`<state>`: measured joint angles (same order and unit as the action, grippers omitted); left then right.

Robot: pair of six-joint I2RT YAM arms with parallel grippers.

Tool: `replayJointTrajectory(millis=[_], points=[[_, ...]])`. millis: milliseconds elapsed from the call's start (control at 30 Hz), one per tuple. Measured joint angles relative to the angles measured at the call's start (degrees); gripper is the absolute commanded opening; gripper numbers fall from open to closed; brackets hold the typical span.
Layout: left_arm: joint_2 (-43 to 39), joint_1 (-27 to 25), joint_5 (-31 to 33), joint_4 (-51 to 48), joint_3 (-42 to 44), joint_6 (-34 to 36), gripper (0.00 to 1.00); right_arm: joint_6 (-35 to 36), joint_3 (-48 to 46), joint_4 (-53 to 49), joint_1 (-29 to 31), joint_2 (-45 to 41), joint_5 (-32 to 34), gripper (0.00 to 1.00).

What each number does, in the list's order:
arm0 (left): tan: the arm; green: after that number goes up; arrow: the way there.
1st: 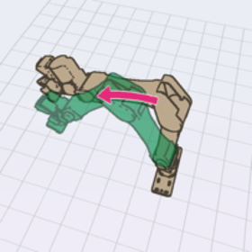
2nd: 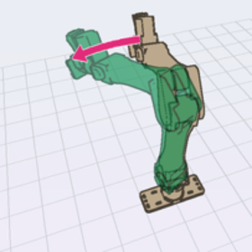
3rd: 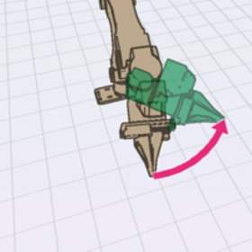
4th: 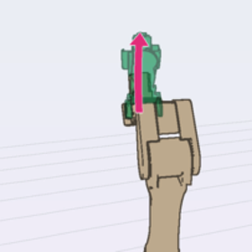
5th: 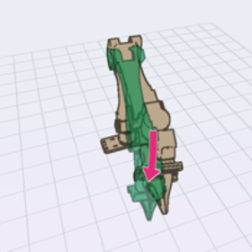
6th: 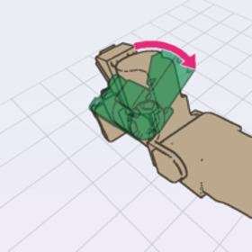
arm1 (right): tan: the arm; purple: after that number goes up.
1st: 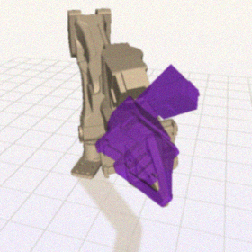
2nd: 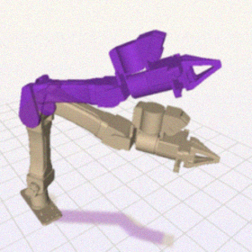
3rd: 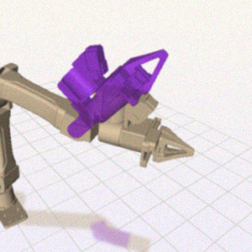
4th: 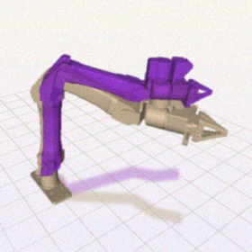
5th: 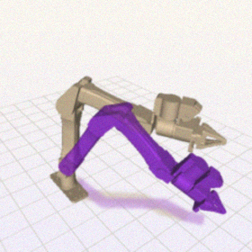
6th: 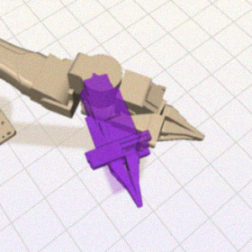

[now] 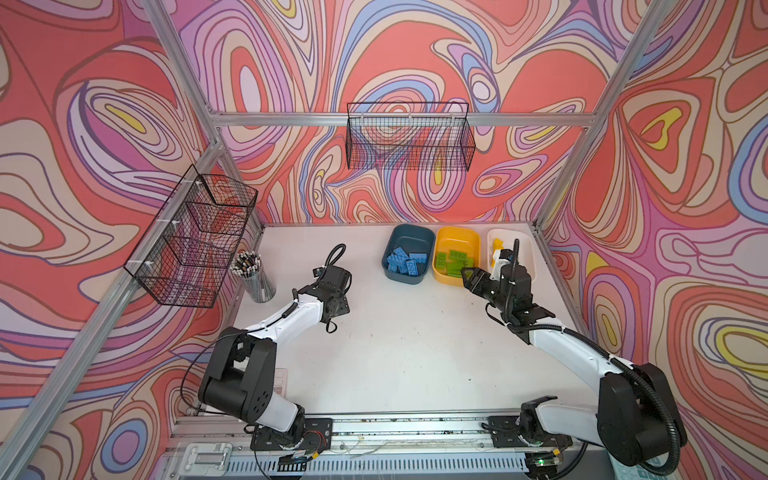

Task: Sort the legos into containers by color
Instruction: 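Grasp the last small yellow brick with the left gripper while the right gripper withdraws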

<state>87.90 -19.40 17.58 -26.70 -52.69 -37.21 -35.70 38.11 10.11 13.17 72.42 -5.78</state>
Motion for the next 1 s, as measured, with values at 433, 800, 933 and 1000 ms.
replayJointTrajectory(millis=[433, 800, 933, 1000], points=[[10.1, 0.52, 0.83, -0.09, -4.17, -6.21, 0.76, -0.2, -2.16, 4.04, 0.44, 0.96, -2.67, 0.71], [13.31, 1.84, 0.79, -0.04, -5.51, -7.93, 0.54, -0.42, -2.45, 4.87, 0.81, 1.42, -3.04, 0.71], [13.49, 1.84, 0.35, 0.39, -5.57, -7.78, 0.4, -0.42, -2.45, 4.9, 0.81, 1.42, -3.04, 0.71], [13.49, 1.84, 0.26, 0.35, -5.64, -7.54, 0.34, -0.42, -2.45, 4.9, 0.81, 1.42, -3.04, 0.71]])
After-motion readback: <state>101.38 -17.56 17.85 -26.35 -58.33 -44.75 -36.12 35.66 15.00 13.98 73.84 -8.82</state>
